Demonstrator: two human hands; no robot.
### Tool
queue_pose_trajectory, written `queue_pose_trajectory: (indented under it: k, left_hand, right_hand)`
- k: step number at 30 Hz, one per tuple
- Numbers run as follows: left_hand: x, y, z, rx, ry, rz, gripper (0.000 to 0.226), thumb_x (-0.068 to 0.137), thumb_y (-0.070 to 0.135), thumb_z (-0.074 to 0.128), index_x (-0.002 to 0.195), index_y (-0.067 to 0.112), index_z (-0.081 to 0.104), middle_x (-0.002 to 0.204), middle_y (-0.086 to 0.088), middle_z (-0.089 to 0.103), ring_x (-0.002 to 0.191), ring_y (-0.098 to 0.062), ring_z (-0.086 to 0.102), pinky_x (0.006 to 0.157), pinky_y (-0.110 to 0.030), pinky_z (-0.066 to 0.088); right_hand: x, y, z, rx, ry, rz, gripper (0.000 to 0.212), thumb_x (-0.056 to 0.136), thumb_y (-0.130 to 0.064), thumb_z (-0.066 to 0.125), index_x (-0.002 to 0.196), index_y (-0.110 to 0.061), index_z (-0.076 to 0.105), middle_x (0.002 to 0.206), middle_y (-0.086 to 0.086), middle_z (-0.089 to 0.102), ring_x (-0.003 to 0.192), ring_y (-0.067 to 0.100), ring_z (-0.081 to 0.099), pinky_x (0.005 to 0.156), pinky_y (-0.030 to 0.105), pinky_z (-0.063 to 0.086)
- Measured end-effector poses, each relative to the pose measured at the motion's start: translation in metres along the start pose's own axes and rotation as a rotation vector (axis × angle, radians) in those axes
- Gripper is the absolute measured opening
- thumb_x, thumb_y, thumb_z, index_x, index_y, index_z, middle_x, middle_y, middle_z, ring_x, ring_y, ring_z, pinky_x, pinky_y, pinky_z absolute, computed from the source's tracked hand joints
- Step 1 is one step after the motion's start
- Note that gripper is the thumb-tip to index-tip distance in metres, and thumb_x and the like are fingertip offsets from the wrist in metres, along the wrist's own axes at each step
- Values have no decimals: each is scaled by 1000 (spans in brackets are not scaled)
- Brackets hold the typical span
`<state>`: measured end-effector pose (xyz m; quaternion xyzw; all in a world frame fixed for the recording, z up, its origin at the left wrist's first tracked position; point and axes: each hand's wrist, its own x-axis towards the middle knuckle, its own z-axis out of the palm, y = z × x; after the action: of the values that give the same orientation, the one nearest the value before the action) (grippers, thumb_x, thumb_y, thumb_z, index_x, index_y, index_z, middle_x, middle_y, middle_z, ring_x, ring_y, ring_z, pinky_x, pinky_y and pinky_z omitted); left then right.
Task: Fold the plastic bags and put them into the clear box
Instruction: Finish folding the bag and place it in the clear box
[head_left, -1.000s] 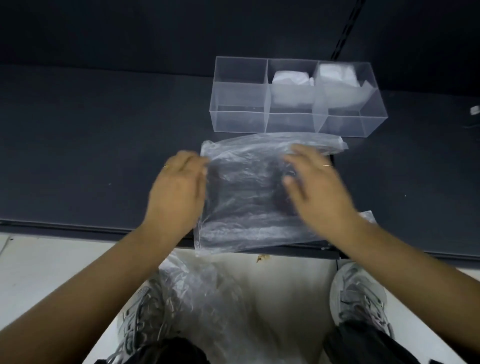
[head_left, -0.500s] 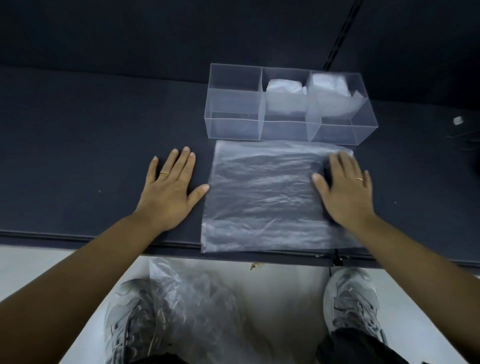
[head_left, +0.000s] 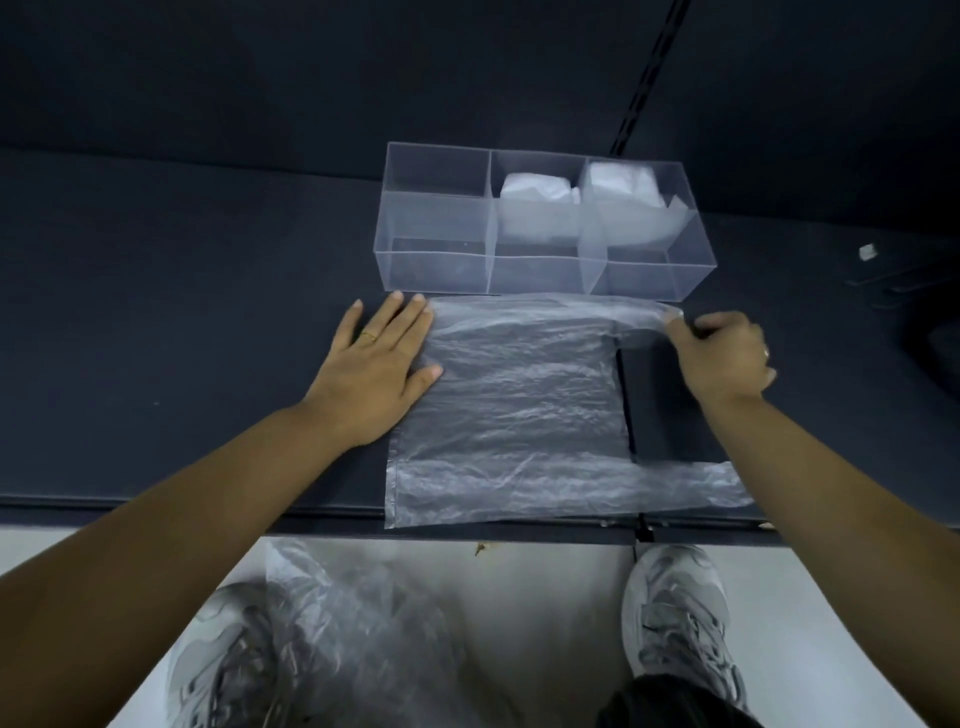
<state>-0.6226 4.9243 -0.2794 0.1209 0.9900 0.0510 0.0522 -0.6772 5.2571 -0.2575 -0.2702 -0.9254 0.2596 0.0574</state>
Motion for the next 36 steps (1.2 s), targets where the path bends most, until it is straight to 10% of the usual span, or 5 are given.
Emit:
queue_pose_trajectory:
  k: [9, 16, 23, 28, 36]
  left_hand:
    - [-22, 2, 14, 12, 22, -6, 71, 86, 62, -8, 147, 26, -15, 154, 14, -17, 141, -6, -18, 118, -42, -10]
    - [-31, 5, 16, 1, 5, -79, 65, 92, 64, -5, 145, 29, -18, 155, 15, -18, 141, -6, -21, 116, -40, -15]
    - [-35, 5, 14, 7, 10, -75, 75, 82, 69, -9, 147, 32, -12, 154, 14, -14, 144, -10, -15, 117, -43, -11]
    - [-35, 6, 13, 6, 7, -73, 76, 82, 71, -6, 147, 33, -12, 155, 12, -13, 145, -11, -14, 117, -44, -10]
    - [-33, 6, 13, -5, -19, -109, 84, 77, 76, -8, 144, 27, -21, 151, 14, -25, 139, -5, -27, 115, -40, -18]
  right_hand:
    - [8, 11, -18, 632, -199, 78, 17, 87, -18, 69, 72, -16, 63, 60, -7, 65, 57, 2, 60, 55, 13, 43]
    - [9, 15, -21, 1306, -336, 515, 12, 98, -11, 53, 87, -15, 56, 71, 0, 69, 68, 10, 65, 61, 21, 57]
    - [22, 15, -27, 992, -524, 494, 35, 93, -40, 57, 98, -5, 55, 94, 10, 64, 80, 22, 65, 76, 36, 58]
    - [18, 22, -22, 719, -245, 217, 21, 85, 1, 67, 106, 2, 64, 75, 8, 63, 58, 13, 55, 48, 13, 49]
    - [25, 28, -18, 650, -146, 39, 10, 87, -2, 63, 93, -9, 65, 67, 1, 60, 39, -3, 48, 45, 9, 39]
